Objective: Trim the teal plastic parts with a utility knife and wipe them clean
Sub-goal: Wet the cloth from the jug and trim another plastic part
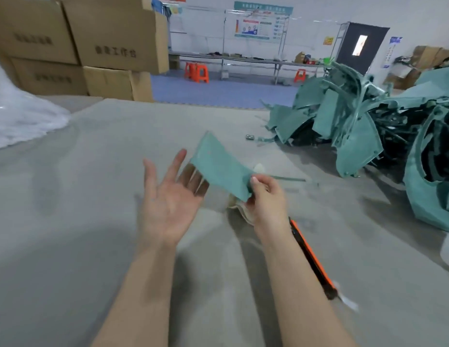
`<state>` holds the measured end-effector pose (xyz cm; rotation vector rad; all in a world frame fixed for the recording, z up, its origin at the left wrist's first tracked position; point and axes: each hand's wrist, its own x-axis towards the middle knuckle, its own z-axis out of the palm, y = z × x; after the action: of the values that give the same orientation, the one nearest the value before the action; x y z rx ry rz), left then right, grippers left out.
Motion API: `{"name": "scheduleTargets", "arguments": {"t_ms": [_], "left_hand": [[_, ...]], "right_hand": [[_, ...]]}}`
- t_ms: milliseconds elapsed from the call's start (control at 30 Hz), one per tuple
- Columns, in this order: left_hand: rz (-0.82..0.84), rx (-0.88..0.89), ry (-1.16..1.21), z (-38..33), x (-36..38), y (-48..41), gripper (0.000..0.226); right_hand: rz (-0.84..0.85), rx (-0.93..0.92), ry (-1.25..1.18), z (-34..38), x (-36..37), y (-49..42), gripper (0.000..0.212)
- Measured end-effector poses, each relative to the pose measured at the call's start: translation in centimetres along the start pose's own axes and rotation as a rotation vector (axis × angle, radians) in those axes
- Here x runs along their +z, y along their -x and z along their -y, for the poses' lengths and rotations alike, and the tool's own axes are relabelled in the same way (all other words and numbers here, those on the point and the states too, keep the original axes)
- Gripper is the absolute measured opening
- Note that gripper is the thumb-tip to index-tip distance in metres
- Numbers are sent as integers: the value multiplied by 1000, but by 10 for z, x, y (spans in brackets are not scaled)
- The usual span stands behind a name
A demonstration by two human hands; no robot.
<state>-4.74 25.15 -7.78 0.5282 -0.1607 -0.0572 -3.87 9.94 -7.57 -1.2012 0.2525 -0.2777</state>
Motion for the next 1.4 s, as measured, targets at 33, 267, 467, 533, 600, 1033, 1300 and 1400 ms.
{"name": "scheduleTargets", "arguments": {"t_ms": [33, 267, 467, 533, 600, 1033, 1300, 1400], "left_hand": [[43, 2, -58, 5, 3, 1, 67], [52, 3, -415, 37, 23, -1, 79], [-234, 176, -500, 39, 20, -10, 19], [-300, 207, -402, 28, 13, -13, 13], [-353, 234, -369, 19, 6, -15, 13], [-442, 375, -265, 6, -1, -18, 10], [-408, 337, 42, -1, 6, -13, 21], [-304, 235, 165, 3, 12, -10, 33]], "right_hand": [[-31, -3, 3, -6, 2, 1, 16], [-91, -218, 252, -18, 17, 8, 15], [41, -402, 551, -6, 7, 12, 8], [-18, -512, 596, 10, -6, 13, 17], [-108, -650, 478, 27, -17, 17, 20], [-167, -612, 813, 43, -29, 18, 18], [411, -43, 715, 34, -22, 22, 21], [472, 97, 412, 31, -9, 31, 16]]}}
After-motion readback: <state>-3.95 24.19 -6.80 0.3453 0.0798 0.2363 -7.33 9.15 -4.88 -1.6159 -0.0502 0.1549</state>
